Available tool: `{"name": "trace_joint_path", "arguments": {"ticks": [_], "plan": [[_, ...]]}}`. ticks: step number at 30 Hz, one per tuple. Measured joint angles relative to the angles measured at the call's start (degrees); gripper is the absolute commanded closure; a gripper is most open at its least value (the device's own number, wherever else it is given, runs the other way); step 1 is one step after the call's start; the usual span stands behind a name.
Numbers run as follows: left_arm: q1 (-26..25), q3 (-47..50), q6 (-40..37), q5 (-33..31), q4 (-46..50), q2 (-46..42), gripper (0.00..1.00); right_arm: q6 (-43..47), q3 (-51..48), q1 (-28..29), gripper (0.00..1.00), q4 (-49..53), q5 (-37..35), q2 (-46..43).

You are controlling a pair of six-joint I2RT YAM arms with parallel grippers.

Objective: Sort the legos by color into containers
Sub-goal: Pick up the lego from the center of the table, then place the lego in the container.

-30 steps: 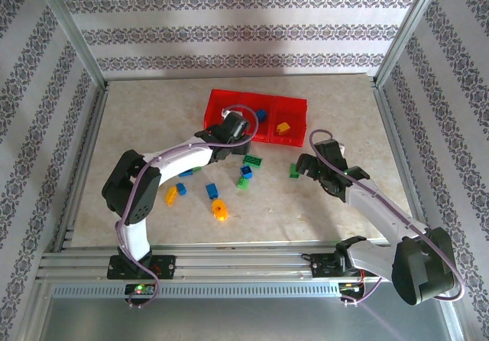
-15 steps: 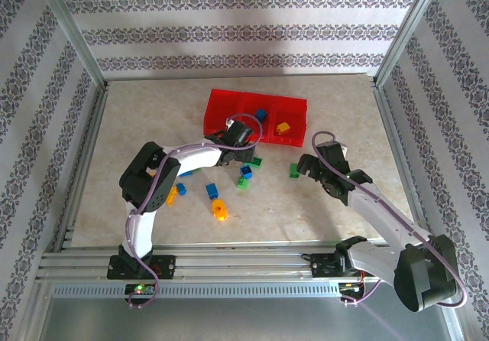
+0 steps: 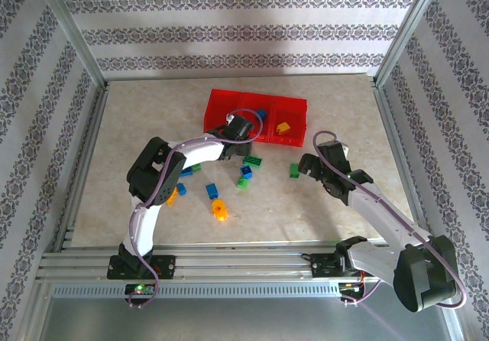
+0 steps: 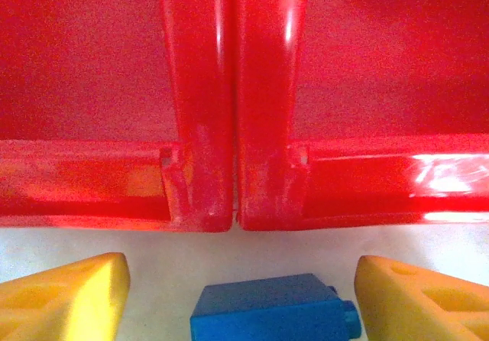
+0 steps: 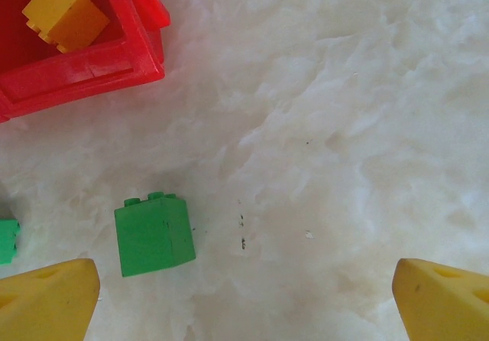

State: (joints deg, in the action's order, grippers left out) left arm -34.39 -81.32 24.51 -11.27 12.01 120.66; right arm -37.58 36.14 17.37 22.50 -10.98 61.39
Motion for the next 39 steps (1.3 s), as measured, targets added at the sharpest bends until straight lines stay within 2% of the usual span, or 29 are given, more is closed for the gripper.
{"name": "trace_joint_path", "arguments": {"ticks": [14, 21, 31, 35, 39], "plan": [[0.02, 0.63, 0.55, 1.86, -0.11, 0.37, 0.51, -0.02, 0.00, 0.00, 0.02, -0.02, 0.00, 0.26], [0.02, 3.34, 0.72, 2.05, -0.83, -1.90, 0.54, -0.02, 0.00, 0.00, 0.02, -0.02, 0.00, 0.26], [0.02, 5.38, 0.83, 2.01, -0.92, -11.10, 0.55, -0.04, -0.02, 0.00, 0.02, -0.02, -0.02, 0.26], [0.02, 3.02, 0.33, 2.14, -0.55, -11.26, 0.55, -0.04, 0.00, 0.00, 0.02, -0.02, 0.00, 0.26], [0.02, -4.13, -0.87, 2.91, 0.94, -8.66, 0.54, -0.07, -0.02, 0.00, 0.02, -0.04, 0.00, 0.26]]}}
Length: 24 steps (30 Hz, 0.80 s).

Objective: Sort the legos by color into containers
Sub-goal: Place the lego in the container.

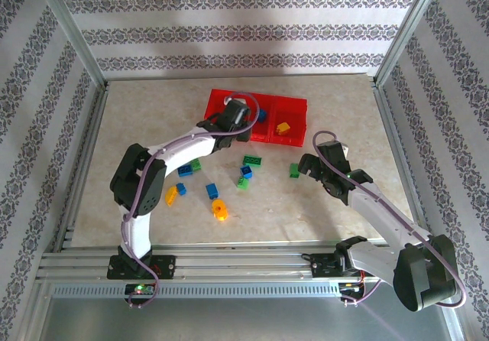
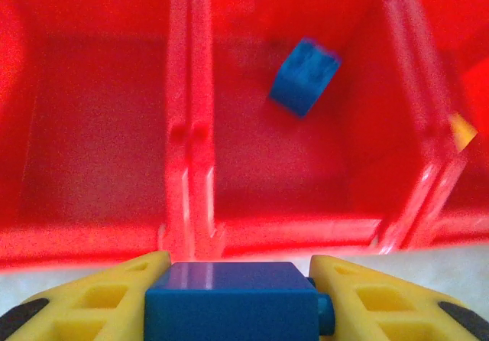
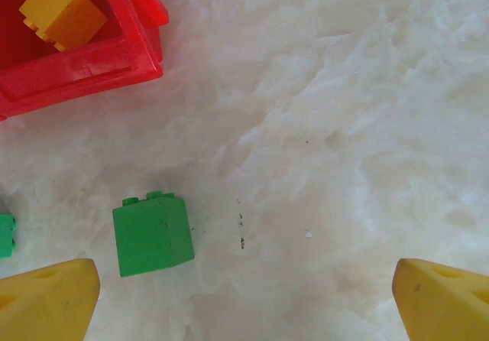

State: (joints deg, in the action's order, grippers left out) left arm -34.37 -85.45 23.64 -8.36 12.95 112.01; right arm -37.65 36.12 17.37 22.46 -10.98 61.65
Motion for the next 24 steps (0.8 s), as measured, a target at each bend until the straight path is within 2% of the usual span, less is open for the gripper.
{"name": "trace_joint_path", "arguments": {"ticks": [11, 20, 24], "plan": [[0.00, -22.56, -3.93, 0.33, 5.99, 13.88, 0.55, -0.17, 0.02, 0.00, 0.02, 0.02, 0.04, -1.03], [0.00, -30.23, -5.11, 0.20, 10.73, 20.94, 0.53, -0.17, 0.00, 0.00, 0.02, 0.02, 0.04, -1.73], [0.00, -30.82, -5.51, 0.15, 11.50, 21.75, 0.44, -0.17, 0.00, 0.00, 0.02, 0.02, 0.04, -1.73]]}}
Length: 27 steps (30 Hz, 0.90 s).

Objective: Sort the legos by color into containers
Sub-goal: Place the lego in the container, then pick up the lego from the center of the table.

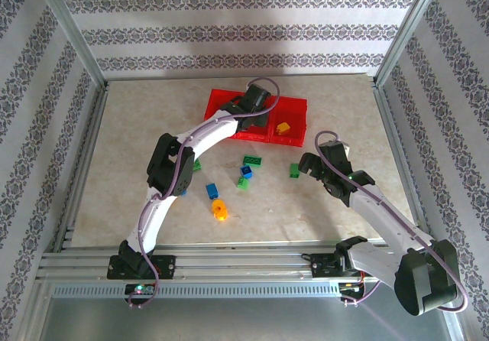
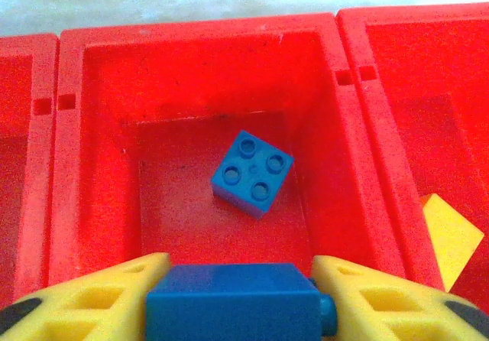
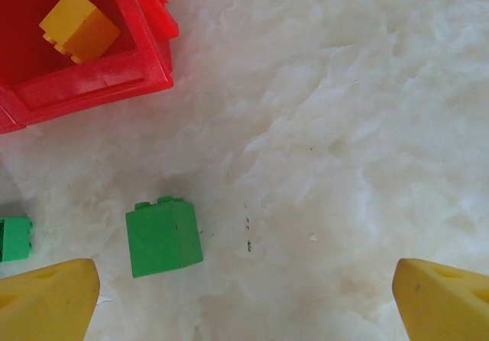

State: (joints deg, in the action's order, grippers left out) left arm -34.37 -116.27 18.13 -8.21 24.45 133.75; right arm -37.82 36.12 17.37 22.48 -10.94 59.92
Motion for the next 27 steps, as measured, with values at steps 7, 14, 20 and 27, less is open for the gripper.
{"name": "trace_joint_path", "arguments": {"ticks": [7, 14, 20, 27], "plan": [[0.00, -0.02, 0.04, -0.42, 0.50, 0.13, 0.38, 0.00, -0.04, 0.00, 0.02, 0.02, 0.00, -0.37], [0.00, 0.00, 0.04, -0.31, 0.50, 0.09, 0.36, 0.00, -0.28, 0.00, 0.02, 0.02, 0.00, -1.42], [-0.07, 5.01, 0.04, 0.70, 0.24, -4.04, 0.34, -0.02, -0.52, 0.00, 0.02, 0.02, 0.00, -1.44], [-0.48, 16.09, 0.07, 1.07, -2.97, -15.28, 0.33, -0.11, -0.57, 0.00, 0.02, 0.02, -0.02, -1.38]]}}
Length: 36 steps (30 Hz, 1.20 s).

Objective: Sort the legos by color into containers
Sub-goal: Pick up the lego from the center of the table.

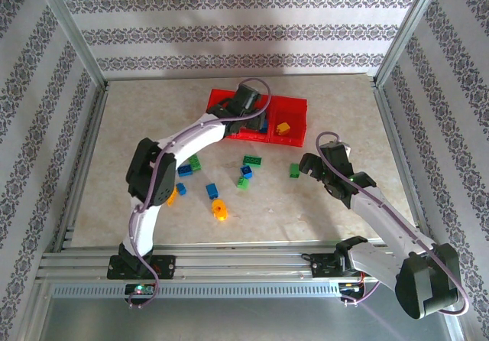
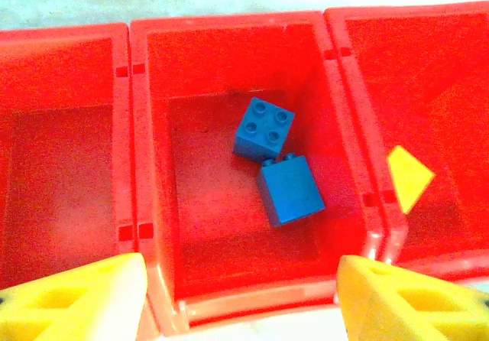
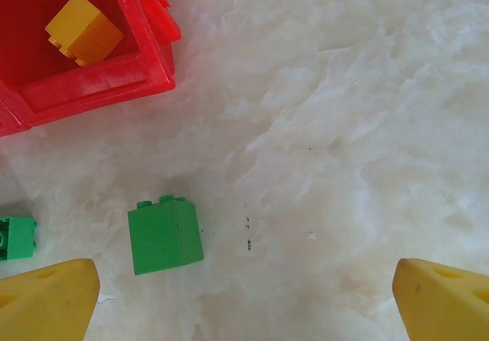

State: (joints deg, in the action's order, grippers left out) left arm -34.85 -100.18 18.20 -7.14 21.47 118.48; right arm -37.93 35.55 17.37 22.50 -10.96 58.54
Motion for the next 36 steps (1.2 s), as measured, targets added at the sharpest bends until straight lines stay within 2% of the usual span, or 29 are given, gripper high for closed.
{"name": "trace_joint_path", "arguments": {"ticks": [10, 16, 18, 26, 36], "plan": [[-1.20, 17.16, 1.86, 0.55, -5.66, -11.47, 0.28, -0.11, 0.02, 0.35, 0.04, 0.00, 1.42, 4.42], [-1.20, 28.22, 4.98, -1.57, -8.20, -18.99, 0.10, 0.57, 1.44, 2.69, 0.10, 0.00, 2.89, 9.66], [-1.20, 31.76, 6.03, -2.86, -8.98, -22.21, 0.00, 0.81, 2.93, 3.52, 0.12, -0.07, 3.34, 12.04], [-1.20, 41.38, 8.31, -9.03, -10.82, -32.22, 0.00, 1.84, 9.27, 5.79, 0.21, -1.01, 5.53, 21.84], [-0.98, 47.34, 9.57, -15.78, -10.32, -38.27, 0.00, 1.66, 14.05, 6.14, 0.27, -1.25, 6.12, 30.51]]}}
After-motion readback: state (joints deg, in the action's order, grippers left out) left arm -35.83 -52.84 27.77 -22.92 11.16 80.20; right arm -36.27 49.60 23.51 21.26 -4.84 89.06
